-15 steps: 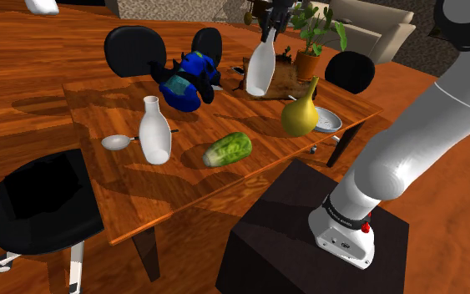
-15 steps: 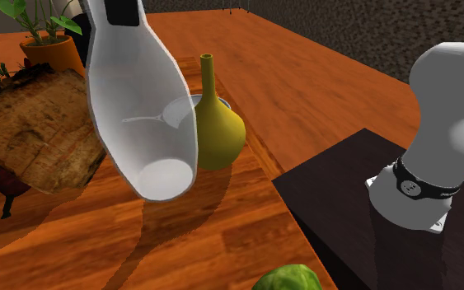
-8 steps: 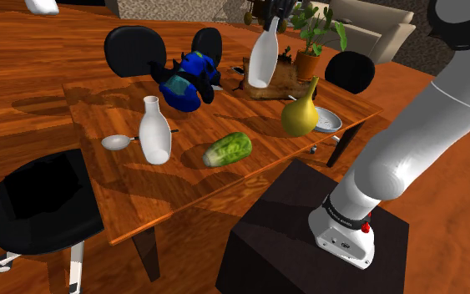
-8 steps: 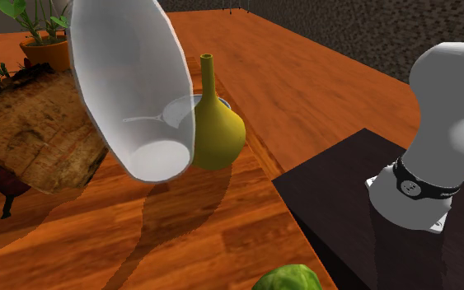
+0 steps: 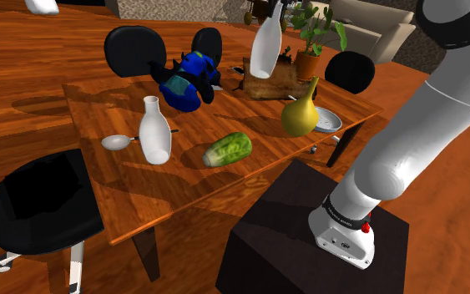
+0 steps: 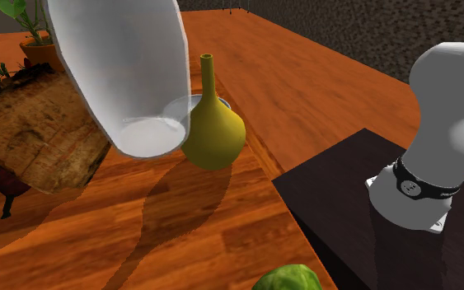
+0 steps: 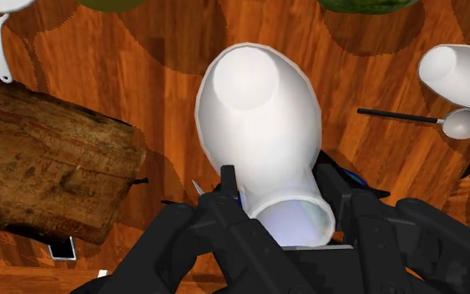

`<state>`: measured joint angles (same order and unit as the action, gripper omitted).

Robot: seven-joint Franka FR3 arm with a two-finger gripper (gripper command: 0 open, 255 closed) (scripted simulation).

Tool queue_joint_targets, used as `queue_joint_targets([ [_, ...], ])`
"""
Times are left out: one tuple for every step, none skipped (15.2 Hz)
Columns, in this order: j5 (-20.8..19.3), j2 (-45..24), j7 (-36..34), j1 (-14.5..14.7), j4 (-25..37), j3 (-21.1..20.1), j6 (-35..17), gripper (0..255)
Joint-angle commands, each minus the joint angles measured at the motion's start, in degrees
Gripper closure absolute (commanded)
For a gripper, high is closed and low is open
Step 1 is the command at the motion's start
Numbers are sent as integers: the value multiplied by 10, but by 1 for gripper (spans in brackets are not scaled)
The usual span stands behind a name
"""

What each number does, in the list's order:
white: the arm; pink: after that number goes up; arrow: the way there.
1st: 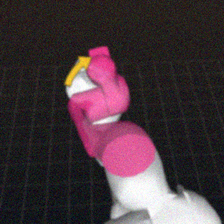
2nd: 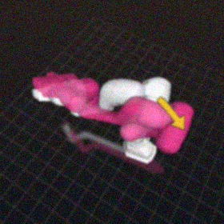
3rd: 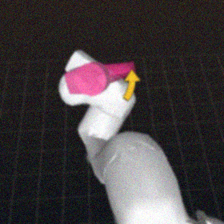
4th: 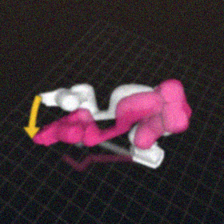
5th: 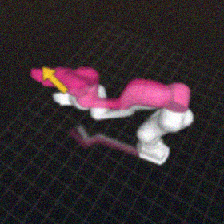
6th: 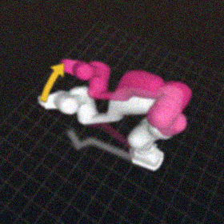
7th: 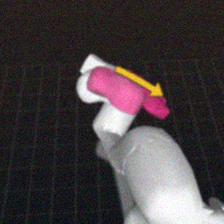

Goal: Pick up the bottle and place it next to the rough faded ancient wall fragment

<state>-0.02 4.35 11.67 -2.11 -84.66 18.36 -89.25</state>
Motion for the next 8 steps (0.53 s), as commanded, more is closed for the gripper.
queue_joint_targets([
  [3, -8, 2, -1, 25, 1, 17, 255],
  [5, -13, 3, -1, 39, 2, 27, 255],
  [6, -18, 4, -2, 53, 3, 36, 255],
  [8, -24, 5, -2, 68, 4, 46, 255],
  [10, -29, 6, -3, 83, 5, 55, 255],
  [13, -35, 7, -4, 99, 6, 65, 255],
  [14, -38, 8, -5, 105, 6, 70, 255],
  [18, -43, 23, -13, 112, 15, 72, 255],
])
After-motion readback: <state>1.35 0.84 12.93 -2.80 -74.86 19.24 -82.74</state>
